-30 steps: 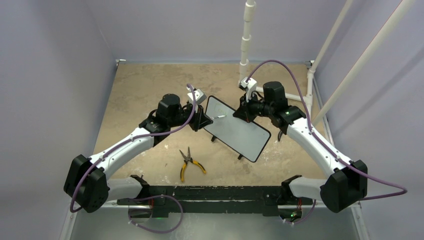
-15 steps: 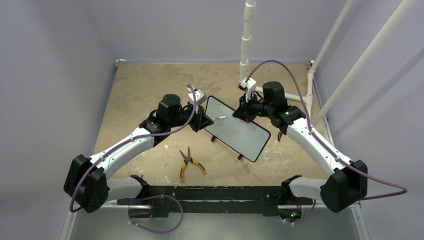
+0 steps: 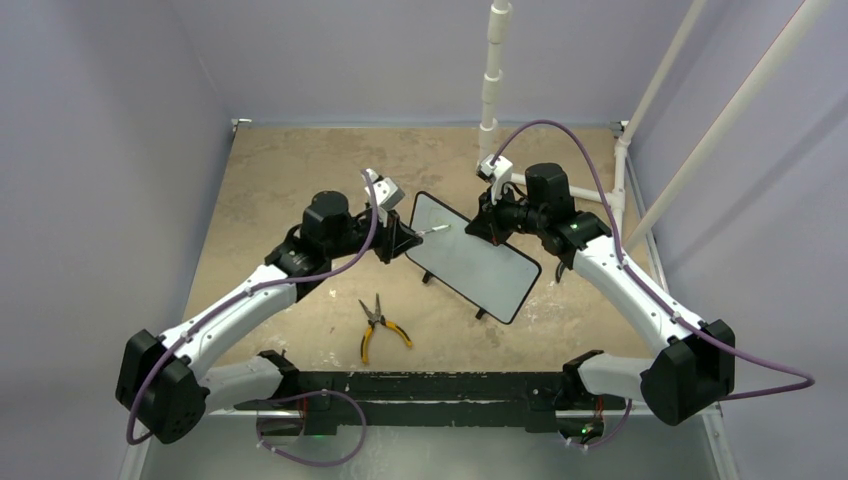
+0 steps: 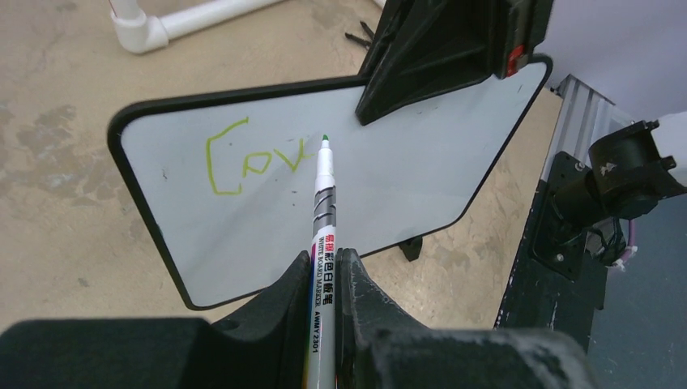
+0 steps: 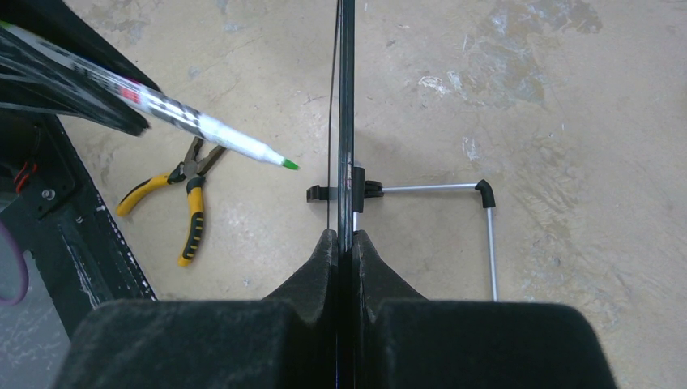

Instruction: Write a sentence on the whiteboard

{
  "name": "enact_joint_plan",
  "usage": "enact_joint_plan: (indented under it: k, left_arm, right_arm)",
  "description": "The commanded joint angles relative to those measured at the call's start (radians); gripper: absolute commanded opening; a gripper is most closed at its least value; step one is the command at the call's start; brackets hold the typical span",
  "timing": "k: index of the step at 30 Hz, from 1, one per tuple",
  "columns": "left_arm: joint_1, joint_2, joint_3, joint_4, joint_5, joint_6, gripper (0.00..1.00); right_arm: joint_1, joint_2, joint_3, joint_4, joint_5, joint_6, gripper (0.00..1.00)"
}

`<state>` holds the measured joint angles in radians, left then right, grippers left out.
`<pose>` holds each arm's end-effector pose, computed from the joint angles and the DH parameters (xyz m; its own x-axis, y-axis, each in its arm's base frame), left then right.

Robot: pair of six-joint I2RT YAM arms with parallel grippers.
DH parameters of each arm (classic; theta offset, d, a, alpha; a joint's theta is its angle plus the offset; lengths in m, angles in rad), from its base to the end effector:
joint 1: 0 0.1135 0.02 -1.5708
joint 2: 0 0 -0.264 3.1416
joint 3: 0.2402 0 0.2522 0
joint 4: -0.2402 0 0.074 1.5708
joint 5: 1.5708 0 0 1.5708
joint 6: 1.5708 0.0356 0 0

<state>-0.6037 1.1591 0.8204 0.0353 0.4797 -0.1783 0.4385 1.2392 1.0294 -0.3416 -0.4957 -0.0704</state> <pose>0.2097 -0.1646 0.2991 -0.3957 0.0817 -0.9147 0.8089 0.5028 -0.3050 0.2426 0.1324 0.3156 -0.4211 -0.2658 -0.8672 -0.7718 0.6072 0.1887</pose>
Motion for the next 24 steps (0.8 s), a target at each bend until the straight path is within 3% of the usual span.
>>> enact_joint_plan:
  k: [1,10,24]
  left_arm:
    - [-0.002,-0.078,-0.007,0.026,-0.028,-0.026,0.00]
    - [-0.007,-0.064,-0.003,-0.025,-0.020,0.028,0.00]
    - [-0.116,-0.012,0.011,0.000,-0.104,0.014,0.00]
  right_arm:
    - [0.011,-0.006,0.001,-0.009,0.005,0.001,0.00]
    - [0.011,-0.003,0.001,-0.004,0.003,-0.002,0.00]
    - [0.011,-0.029,-0.003,0.006,0.011,0.000,0.00]
